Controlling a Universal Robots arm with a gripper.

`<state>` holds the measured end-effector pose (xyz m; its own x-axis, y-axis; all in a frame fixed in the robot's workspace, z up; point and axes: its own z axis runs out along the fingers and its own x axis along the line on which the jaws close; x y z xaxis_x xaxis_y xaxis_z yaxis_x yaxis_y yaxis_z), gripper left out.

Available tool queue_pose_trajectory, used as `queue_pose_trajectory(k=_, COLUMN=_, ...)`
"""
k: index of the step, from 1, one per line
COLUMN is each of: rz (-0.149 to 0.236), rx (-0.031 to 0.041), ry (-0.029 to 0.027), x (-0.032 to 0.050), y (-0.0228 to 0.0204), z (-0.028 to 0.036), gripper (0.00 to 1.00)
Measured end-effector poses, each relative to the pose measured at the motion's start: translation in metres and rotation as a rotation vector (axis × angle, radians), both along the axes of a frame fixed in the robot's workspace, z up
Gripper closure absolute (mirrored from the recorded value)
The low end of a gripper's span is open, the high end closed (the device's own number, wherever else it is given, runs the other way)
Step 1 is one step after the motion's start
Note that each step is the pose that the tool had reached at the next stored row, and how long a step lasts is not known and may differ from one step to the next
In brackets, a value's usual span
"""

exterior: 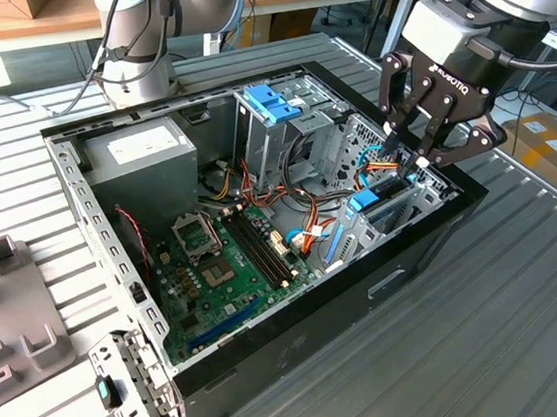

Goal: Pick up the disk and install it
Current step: 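Pick up the disk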

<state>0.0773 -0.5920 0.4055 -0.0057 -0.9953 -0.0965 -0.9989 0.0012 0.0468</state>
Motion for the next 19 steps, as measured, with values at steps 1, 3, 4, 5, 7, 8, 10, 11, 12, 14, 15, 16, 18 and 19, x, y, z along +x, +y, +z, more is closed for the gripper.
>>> queue_pose_trajectory(k=1, rz=0.0, rx=0.0, ry=0.0, x=0.0, y=0.0, z=0.0, gripper=0.62)
queue_pose_trajectory(k=3, rz=0.0, rx=0.0, ry=0.0, x=0.0, y=0.0, z=0.0, gripper=0.74)
queue_pose_trajectory(k=4, rz=0.0, rx=-0.0001, ry=0.0, x=0.0, y=0.0, z=0.0, gripper=0.8)
queue_pose_trajectory(k=5, rz=0.0, rx=-0.0001, ry=0.0, x=0.0, y=0.0, z=0.0, gripper=0.86)
queue_pose_trajectory(k=7, rz=0.0, rx=-0.0001, ry=0.0, x=0.0, y=0.0, z=0.0, gripper=0.89)
queue_pose_trajectory(k=8, rz=0.0, rx=-0.0001, ry=0.0, x=0.0, y=0.0, z=0.0, gripper=0.89)
queue_pose_trajectory(k=10, rz=0.0, rx=-0.0001, ry=0.0, x=0.0, y=0.0, z=0.0, gripper=0.89)
queue_pose_trajectory(k=11, rz=0.0, rx=-0.0001, ry=0.0, x=0.0, y=0.0, z=-0.0001, gripper=0.89)
queue_pose_trajectory(k=12, rz=0.0, rx=-0.0001, ry=0.0, x=0.0, y=0.0, z=-0.0001, gripper=0.89)
queue_pose_trajectory(k=14, rz=0.0, rx=0.0, ry=0.0, x=0.0, y=0.0, z=-0.0001, gripper=0.89)
queue_pose_trajectory(k=15, rz=0.0, rx=-0.0001, ry=0.0, x=0.0, y=0.0, z=-0.0001, gripper=0.89)
queue_pose_trajectory(k=16, rz=0.0, rx=-0.0001, ry=0.0, x=0.0, y=0.0, z=-0.0002, gripper=0.89)
queue_pose_trajectory(k=18, rz=0.0, rx=0.0001, ry=0.0, x=0.0007, y=0.0, z=-0.0003, gripper=0.89)
queue_pose_trajectory(k=19, rz=0.0, rx=0.0001, ry=0.0, x=0.0011, y=0.0, z=-0.0003, gripper=0.89)
